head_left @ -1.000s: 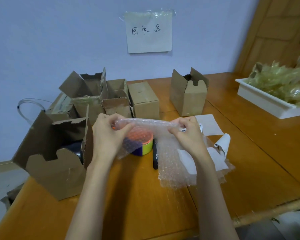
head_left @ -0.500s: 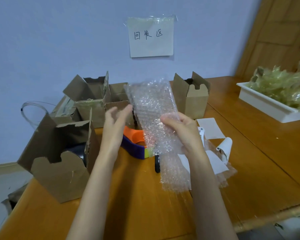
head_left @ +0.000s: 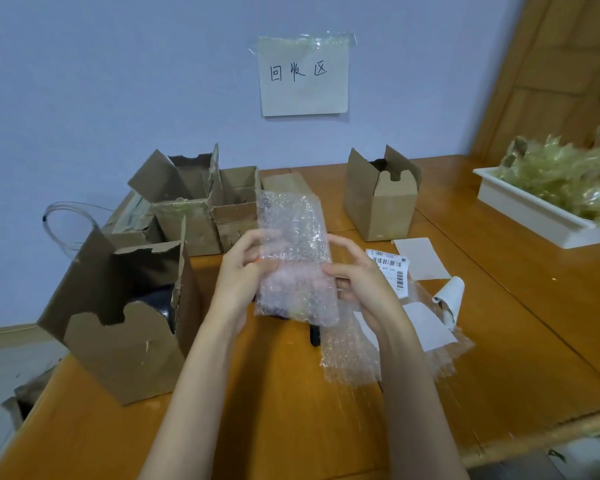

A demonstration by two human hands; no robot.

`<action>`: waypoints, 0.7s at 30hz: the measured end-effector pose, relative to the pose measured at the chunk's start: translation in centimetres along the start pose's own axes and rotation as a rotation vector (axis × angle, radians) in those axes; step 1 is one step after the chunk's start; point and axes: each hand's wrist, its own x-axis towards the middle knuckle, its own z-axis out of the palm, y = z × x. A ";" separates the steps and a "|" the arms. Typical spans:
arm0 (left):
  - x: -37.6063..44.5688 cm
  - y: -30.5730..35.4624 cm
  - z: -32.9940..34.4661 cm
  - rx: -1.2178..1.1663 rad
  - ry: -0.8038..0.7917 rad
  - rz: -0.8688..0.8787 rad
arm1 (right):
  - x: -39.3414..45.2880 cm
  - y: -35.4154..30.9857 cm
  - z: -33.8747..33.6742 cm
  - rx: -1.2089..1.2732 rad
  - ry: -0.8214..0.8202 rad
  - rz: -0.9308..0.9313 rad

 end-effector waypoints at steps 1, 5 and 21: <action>-0.1 -0.1 0.0 -0.011 0.002 0.027 | 0.1 0.1 0.1 0.049 -0.003 0.012; -0.3 -0.6 0.2 -0.035 0.029 0.119 | 0.4 0.8 0.9 0.158 0.002 0.070; -0.5 -0.3 0.6 0.202 0.105 0.033 | 0.6 0.8 0.9 0.346 0.060 0.155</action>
